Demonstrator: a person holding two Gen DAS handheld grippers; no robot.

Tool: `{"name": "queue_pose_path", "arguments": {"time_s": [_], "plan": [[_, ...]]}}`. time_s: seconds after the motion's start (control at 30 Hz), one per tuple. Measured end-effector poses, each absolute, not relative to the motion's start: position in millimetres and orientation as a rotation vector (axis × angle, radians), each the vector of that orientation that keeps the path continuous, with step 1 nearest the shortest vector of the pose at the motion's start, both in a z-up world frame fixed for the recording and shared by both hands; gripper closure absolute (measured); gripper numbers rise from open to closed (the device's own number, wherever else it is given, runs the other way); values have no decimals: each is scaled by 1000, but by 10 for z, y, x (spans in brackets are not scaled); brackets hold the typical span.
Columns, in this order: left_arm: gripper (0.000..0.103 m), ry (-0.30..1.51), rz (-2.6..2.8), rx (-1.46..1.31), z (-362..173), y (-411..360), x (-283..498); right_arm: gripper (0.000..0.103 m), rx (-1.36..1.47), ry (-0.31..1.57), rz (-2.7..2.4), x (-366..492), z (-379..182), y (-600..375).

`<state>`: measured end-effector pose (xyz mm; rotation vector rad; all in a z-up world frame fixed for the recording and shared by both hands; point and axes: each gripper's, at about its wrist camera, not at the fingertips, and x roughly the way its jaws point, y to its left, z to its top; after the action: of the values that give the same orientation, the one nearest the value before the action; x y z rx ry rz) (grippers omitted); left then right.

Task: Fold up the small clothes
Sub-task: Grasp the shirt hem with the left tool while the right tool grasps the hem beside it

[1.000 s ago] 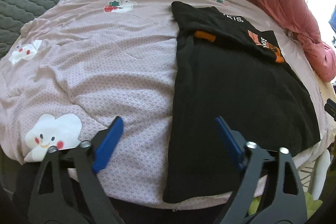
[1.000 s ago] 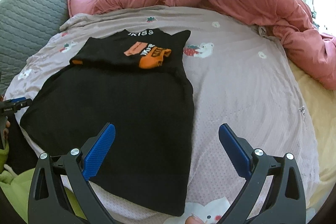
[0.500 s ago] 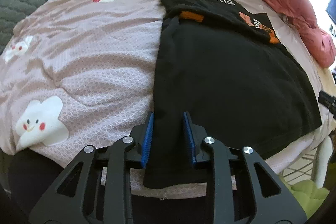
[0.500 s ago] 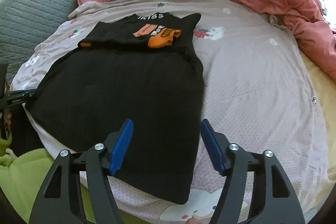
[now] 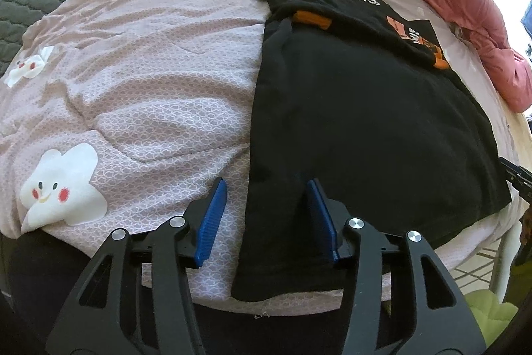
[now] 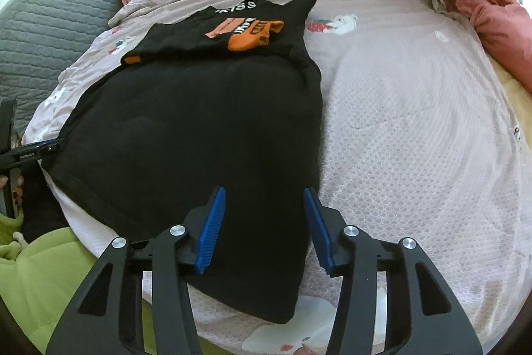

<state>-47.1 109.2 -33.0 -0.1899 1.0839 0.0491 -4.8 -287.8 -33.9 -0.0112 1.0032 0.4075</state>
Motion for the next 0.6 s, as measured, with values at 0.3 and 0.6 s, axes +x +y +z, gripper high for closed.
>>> {"name": "queue_pose_path", "arguments": {"time_s": [0.3,0.6], "plan": [[69,1094,61,-164,-350,1051,-448,56,44,996,404,-7,-421,-2990],[98,1059,64,-130,-247,957,-456,92,66,979,451,-85,-361,-3033]]}}
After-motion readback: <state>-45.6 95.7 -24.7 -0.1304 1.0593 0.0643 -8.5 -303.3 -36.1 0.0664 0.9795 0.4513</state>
